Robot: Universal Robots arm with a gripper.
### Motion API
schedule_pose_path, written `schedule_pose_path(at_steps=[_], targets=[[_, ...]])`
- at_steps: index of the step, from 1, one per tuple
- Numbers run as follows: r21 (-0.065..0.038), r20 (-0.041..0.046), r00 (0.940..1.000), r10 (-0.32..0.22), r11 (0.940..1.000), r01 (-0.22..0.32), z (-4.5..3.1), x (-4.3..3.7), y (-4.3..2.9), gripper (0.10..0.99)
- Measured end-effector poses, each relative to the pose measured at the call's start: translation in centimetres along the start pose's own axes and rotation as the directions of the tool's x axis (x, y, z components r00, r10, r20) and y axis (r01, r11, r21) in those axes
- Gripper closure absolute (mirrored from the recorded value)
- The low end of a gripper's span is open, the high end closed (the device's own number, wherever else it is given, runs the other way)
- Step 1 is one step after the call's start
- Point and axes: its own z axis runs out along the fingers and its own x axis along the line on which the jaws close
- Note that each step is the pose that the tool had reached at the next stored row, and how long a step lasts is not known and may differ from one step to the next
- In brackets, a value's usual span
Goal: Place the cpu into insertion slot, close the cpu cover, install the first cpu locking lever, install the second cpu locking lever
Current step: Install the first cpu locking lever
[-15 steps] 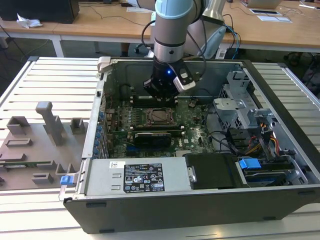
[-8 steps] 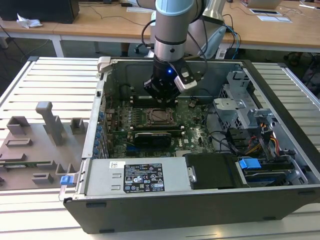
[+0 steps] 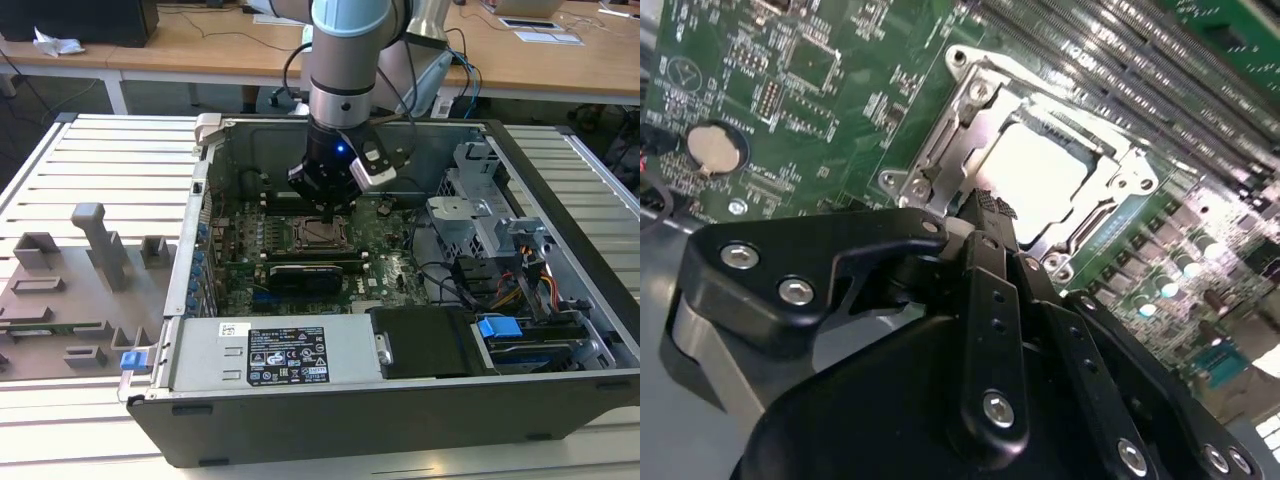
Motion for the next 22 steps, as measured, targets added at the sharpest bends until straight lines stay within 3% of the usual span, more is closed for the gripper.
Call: schedule_pose_path(at_steps=[2,6,12,15,22], targets=[[0.0,0.0,1.0,0.0,1.0,0.0,0.0,0.03,-0.98,0.976],[0.0,0.0001,1.0,0.0,1.0,0.0,0.0,0.06,-1.94,0.976],[0.0,0.0,1.0,0.0,1.0,0.0,-0.23,0.06,-1.97,0.976],[0.0,0.0001,1.0,0.0,1.0,0.0,-1.38,0.05,-1.96,0.976],[0.0,0.0,1.0,0.0,1.0,0.0,-3.0,0.05,-1.95,0.976]])
